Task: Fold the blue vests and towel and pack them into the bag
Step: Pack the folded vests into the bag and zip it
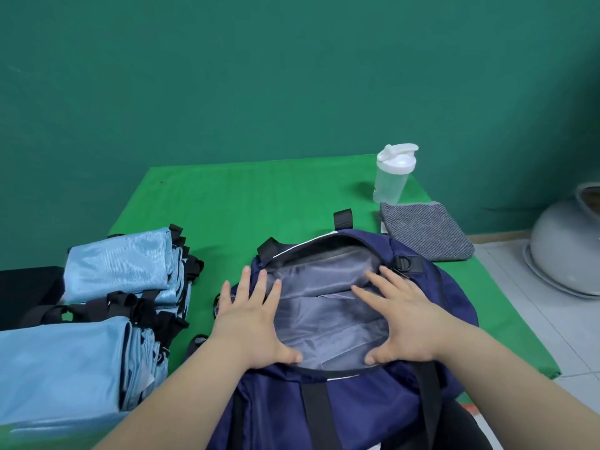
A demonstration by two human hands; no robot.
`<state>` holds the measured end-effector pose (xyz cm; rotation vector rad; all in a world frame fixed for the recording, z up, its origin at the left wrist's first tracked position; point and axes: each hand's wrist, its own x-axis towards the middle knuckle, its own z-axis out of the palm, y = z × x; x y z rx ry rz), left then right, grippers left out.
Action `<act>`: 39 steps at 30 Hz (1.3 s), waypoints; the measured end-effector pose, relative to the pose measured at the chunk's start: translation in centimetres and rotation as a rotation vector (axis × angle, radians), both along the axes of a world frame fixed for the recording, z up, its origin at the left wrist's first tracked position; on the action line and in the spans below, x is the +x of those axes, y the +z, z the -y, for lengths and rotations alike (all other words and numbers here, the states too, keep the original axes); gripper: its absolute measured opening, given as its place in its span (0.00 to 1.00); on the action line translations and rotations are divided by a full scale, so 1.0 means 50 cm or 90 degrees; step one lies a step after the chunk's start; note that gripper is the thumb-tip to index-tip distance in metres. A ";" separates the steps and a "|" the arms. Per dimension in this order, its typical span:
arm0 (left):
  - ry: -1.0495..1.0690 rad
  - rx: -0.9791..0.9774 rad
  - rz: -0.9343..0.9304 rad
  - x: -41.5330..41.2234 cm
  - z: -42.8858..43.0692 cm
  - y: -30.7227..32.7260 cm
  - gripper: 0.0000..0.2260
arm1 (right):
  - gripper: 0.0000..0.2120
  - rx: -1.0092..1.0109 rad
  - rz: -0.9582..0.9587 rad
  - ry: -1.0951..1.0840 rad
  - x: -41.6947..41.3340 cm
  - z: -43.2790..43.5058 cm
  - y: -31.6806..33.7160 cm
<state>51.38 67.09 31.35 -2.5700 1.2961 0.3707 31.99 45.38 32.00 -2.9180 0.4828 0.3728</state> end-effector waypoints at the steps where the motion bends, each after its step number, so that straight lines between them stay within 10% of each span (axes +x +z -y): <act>1: -0.008 0.006 0.003 -0.004 -0.003 0.003 0.61 | 0.51 -0.020 -0.003 0.019 0.000 -0.004 0.005; 13: -0.043 0.089 -0.041 -0.034 -0.046 0.034 0.53 | 0.18 -0.025 -0.049 0.024 0.005 -0.056 0.036; 18: 0.021 0.032 -0.049 -0.029 -0.050 -0.012 0.39 | 0.26 0.005 -0.014 -0.029 0.054 -0.050 0.001; 39: 0.056 0.060 0.089 0.145 0.078 0.023 0.37 | 0.31 -0.037 -0.003 -0.057 0.220 0.027 -0.019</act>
